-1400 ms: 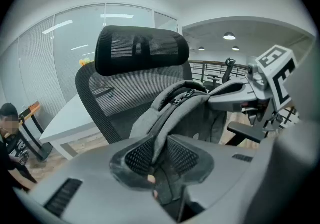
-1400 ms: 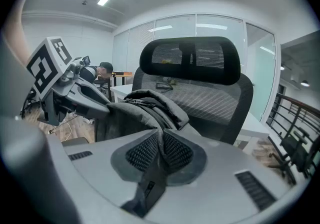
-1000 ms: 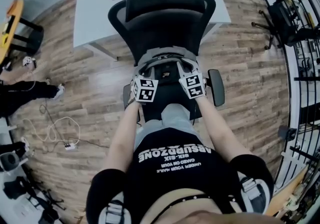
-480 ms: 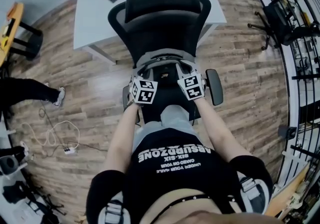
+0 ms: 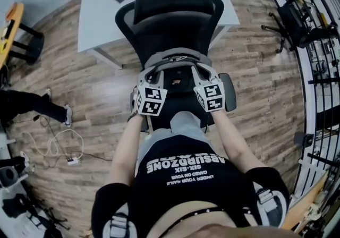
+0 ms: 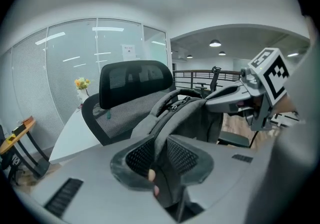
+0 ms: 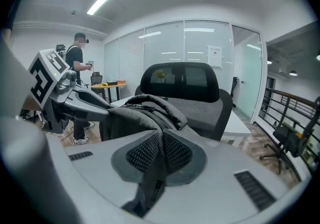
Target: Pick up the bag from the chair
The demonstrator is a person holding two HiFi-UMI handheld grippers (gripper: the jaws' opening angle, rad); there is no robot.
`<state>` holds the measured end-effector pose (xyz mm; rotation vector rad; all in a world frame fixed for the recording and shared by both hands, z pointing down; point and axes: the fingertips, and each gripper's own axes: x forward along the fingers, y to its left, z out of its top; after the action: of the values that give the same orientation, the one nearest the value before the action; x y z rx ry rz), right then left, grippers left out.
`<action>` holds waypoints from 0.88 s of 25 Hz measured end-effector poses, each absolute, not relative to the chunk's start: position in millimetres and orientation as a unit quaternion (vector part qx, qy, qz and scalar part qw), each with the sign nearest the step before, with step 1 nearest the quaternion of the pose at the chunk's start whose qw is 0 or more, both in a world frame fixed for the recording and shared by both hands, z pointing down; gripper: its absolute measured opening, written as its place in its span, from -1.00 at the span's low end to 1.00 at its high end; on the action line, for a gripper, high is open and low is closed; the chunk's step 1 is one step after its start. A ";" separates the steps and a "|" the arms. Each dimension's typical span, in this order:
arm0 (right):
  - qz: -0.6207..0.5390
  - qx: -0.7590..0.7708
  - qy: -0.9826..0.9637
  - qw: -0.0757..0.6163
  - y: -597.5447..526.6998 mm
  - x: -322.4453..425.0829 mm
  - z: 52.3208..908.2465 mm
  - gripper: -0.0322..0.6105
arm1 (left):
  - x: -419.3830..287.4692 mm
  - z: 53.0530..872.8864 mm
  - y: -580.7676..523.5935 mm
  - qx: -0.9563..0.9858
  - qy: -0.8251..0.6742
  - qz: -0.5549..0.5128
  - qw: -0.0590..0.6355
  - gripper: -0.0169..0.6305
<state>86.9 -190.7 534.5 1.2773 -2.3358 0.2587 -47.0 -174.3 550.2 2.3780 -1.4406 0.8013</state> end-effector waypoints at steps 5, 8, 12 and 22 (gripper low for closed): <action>0.085 0.462 -0.855 0.221 -177.2 85.9 508.6 -0.76 | -49.1 525.5 -162.6 0.822 -0.494 0.257 0.123 -0.66; 0.076 0.463 -0.858 0.208 -171.9 85.2 488.0 -0.76 | -49.5 503.9 -156.6 0.828 -0.496 0.237 0.109 -0.67; 0.068 0.470 -0.859 0.189 -165.6 86.5 460.0 -0.76 | -48.4 474.3 -150.6 0.834 -0.501 0.212 0.094 -0.67; 0.055 0.469 -0.865 0.169 -151.9 81.6 411.3 -0.76 | -53.5 422.4 -137.0 0.840 -0.508 0.177 0.074 -0.67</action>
<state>81.6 -151.9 411.3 1.3331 -2.4597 0.1558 -53.5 -137.0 422.4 2.5218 -1.5242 0.5311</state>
